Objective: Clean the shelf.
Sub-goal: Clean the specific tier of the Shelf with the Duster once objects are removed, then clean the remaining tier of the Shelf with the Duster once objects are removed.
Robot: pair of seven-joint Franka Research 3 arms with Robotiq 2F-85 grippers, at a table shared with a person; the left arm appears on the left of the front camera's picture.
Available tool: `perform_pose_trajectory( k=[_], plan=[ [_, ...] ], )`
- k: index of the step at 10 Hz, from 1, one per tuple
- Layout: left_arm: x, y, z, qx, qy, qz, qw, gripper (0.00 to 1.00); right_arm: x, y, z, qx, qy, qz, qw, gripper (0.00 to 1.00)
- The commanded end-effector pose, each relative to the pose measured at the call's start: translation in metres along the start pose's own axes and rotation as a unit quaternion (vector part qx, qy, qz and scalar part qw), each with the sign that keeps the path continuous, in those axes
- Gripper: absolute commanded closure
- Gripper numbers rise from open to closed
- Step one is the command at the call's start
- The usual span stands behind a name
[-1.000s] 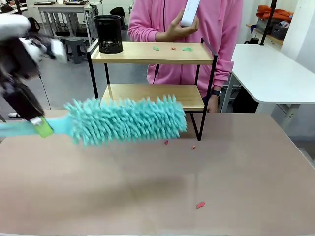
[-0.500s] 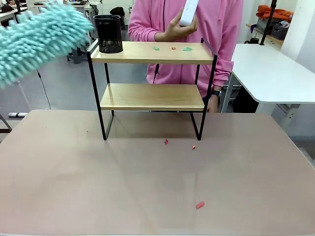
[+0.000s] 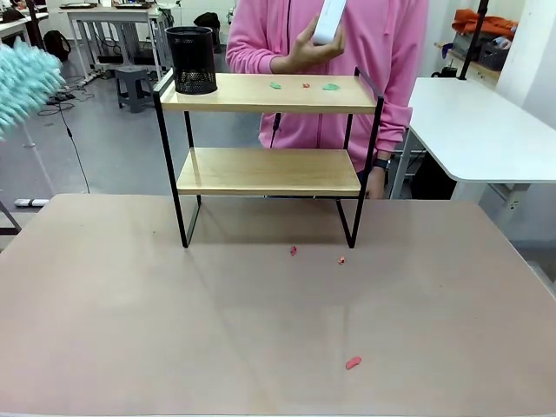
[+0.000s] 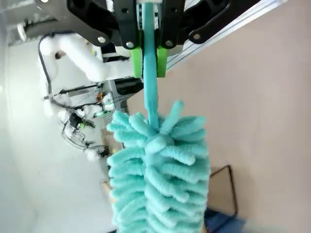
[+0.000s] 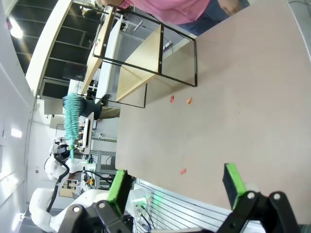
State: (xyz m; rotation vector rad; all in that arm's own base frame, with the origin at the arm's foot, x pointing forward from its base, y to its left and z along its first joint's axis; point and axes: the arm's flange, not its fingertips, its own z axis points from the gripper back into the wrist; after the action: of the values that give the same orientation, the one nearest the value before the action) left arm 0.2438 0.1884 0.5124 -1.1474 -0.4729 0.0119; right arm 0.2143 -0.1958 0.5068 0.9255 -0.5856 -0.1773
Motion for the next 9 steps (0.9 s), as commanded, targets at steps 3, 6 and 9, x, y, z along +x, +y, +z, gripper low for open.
perform_pose_trajectory(
  k=[3, 6, 9],
  plan=[
    [0.019, 0.021, -0.025, 0.0, 0.014, 0.06, 0.998, 0.88, 0.002, 0.002, 0.0, 0.009, -0.008, 0.011, 1.0, 0.0],
    [0.019, 0.021, -0.025, 0.0, 0.014, 0.06, 0.998, 0.88, 0.002, 0.002, 0.0, 0.009, -0.008, 0.011, 1.0, 0.0],
    [0.019, 0.021, -0.025, 0.0, 0.014, 0.06, 0.998, 0.88, 0.002, 0.002, 0.0, 0.009, -0.008, 0.011, 1.0, 0.0]
  ],
)
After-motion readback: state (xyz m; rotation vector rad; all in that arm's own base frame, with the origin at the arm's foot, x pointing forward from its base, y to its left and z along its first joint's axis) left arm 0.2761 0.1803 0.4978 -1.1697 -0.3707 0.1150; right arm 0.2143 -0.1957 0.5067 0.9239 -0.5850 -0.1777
